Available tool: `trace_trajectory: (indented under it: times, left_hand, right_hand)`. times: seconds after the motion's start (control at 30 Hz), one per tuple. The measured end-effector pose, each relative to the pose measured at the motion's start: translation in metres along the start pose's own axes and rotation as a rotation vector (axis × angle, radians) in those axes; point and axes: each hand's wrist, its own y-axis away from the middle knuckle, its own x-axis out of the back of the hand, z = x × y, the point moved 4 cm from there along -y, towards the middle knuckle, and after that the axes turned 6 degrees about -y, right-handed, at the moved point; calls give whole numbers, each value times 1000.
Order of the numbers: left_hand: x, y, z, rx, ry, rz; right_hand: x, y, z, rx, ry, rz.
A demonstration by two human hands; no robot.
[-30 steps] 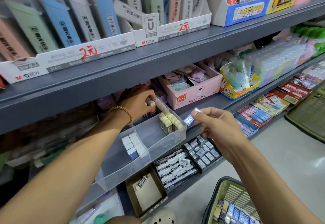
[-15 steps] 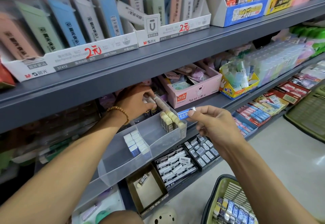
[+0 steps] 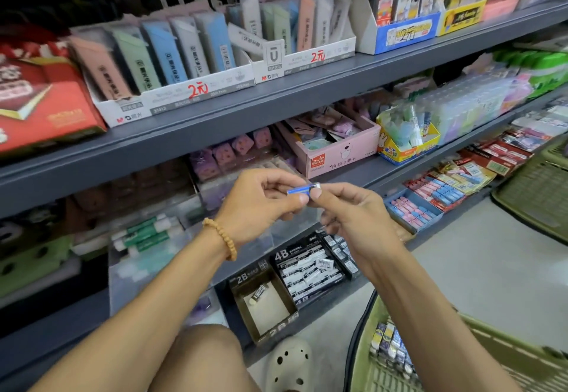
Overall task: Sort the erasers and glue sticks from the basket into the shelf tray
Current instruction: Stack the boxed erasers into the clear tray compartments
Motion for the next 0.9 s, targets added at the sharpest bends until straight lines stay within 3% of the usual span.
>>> trace_trajectory:
  times: [0.27, 0.6, 0.77, 0.9]
  left_hand:
    - [-35, 34, -11, 100, -44, 15]
    - [-172, 83, -54, 261, 56, -112]
    - [-247, 113, -99, 394, 83, -134]
    - [-292, 145, -136, 528, 63, -131]
  right_hand:
    - [58, 47, 22, -102, -36, 144]
    - [228, 134, 95, -258, 133, 478]
    - [316, 170, 147, -366, 378, 616]
    - [358, 186, 190, -542, 570, 579]
